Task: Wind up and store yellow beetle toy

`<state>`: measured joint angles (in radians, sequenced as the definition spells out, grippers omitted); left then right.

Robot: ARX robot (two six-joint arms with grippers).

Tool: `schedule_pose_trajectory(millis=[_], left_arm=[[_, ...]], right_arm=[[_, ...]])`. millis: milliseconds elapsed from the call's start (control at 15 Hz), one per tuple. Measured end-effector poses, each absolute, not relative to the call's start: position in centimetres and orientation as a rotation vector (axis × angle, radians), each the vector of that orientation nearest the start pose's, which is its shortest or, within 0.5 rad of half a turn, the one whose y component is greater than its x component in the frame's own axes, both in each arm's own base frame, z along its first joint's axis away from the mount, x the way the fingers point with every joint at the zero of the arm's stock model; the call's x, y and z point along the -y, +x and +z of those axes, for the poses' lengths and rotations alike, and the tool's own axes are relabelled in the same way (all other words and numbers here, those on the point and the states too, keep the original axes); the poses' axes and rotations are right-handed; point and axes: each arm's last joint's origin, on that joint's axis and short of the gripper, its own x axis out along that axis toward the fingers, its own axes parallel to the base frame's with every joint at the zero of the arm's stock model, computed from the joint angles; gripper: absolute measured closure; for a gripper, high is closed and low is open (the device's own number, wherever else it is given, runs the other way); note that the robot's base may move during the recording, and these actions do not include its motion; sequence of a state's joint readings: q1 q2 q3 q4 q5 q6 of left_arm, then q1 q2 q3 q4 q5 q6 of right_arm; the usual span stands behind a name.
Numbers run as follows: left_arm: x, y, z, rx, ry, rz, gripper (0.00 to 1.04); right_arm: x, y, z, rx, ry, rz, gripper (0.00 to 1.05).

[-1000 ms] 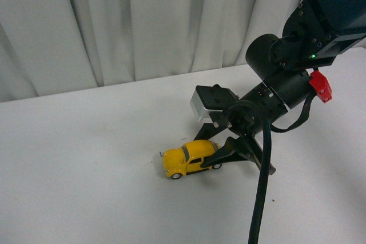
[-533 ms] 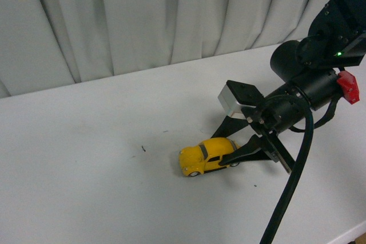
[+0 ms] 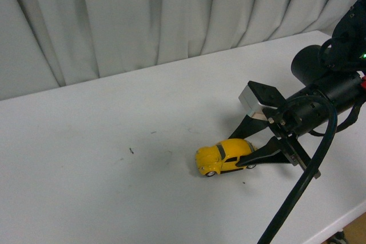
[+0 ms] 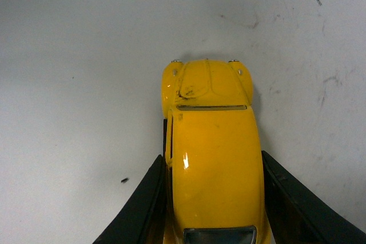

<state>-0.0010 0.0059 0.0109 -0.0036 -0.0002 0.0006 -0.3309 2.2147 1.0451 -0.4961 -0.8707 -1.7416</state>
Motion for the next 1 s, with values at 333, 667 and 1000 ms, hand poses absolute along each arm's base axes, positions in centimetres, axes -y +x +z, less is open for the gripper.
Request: schedule_pose_trajectory(millis=[333,667,1000], left_arm=[[0.0,9.7,16.6,0.001,0.001,-0.001,0.07],[0.0,9.7,16.6,0.001,0.001,-0.001,0.07],[0.0,9.7,16.6,0.002,0.001,-0.001,0.07]], right_arm=[[9.1,30.4,2.6,-0.568,-0.48,1.255,0.63],[10.0,29.9,2.5,-0.579,-0.457,1.231,0.63],[11.1,29.6,2.0,-0.62,-0.462,1.193,0.07]])
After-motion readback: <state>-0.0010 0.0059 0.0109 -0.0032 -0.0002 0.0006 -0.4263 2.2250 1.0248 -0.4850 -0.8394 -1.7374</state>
